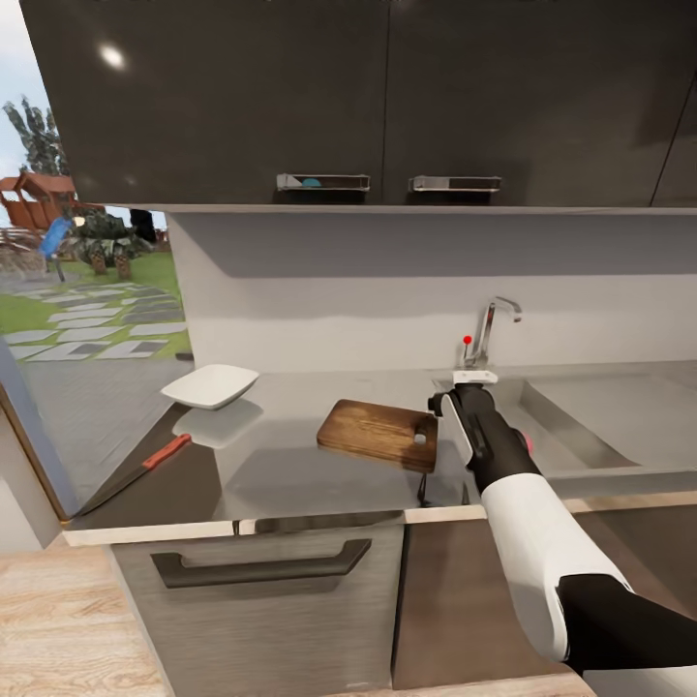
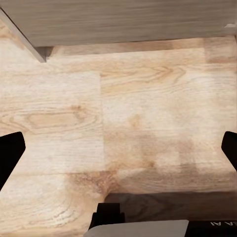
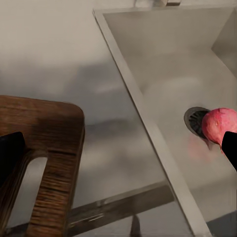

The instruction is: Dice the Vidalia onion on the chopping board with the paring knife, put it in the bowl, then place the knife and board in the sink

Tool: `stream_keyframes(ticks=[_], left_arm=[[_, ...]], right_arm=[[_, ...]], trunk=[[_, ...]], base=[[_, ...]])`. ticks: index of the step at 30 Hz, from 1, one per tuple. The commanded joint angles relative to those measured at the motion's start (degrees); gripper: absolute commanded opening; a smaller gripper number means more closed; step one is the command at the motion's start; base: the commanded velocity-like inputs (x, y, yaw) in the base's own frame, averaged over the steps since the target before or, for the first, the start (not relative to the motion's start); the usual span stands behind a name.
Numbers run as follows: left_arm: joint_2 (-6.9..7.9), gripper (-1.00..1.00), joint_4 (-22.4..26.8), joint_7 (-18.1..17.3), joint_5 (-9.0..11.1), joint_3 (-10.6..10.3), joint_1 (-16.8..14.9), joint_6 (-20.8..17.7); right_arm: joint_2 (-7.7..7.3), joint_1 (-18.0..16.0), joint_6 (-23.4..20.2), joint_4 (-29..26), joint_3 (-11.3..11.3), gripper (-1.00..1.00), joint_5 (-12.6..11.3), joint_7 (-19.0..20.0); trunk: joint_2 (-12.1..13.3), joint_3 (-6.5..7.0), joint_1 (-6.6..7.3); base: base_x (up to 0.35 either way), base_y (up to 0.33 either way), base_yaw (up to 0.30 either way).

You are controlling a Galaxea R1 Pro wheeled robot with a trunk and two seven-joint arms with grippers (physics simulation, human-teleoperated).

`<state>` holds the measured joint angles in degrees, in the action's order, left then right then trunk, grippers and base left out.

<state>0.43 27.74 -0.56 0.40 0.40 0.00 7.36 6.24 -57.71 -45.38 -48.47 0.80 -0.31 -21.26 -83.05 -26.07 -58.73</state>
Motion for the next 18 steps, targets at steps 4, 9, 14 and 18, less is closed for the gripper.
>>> stream_keyframes(ticks=[4, 9, 14, 18], left_arm=[[-0.01, 1.0, 0.03, -0.06, 0.04, 0.04, 0.0, 0.11], [-0.03, 1.0, 0.03, -0.06, 0.04, 0.04, 0.0, 0.11], [-0.01, 1.0, 0.03, -0.06, 0.04, 0.04, 0.0, 0.11], [0.0, 1.0, 0.03, -0.06, 0.04, 0.04, 0.0, 0.11]], right_arm=[[0.08, -0.03, -0.19, 1.17, 0.08, 1.0, -0.11, -0.12], [0.02, -0.03, -0.18, 1.6, 0.08, 1.0, -0.13, -0.1], [0.0, -0.03, -0.18, 1.66, 0.08, 1.0, -0.13, -0.1], [0.0, -0.03, -0.21, 1.7, 0.08, 1.0, -0.13, -0.13]], trunk=[[-0.03, -0.06, 0.0], [-0.03, -0.06, 0.0], [-0.03, -0.06, 0.0], [-0.03, -0.06, 0.0]], base=[[-0.011, 0.0, 0.0], [-0.002, 0.0, 0.0], [0.0, 0.0, 0.0], [0.0, 0.0, 0.0]])
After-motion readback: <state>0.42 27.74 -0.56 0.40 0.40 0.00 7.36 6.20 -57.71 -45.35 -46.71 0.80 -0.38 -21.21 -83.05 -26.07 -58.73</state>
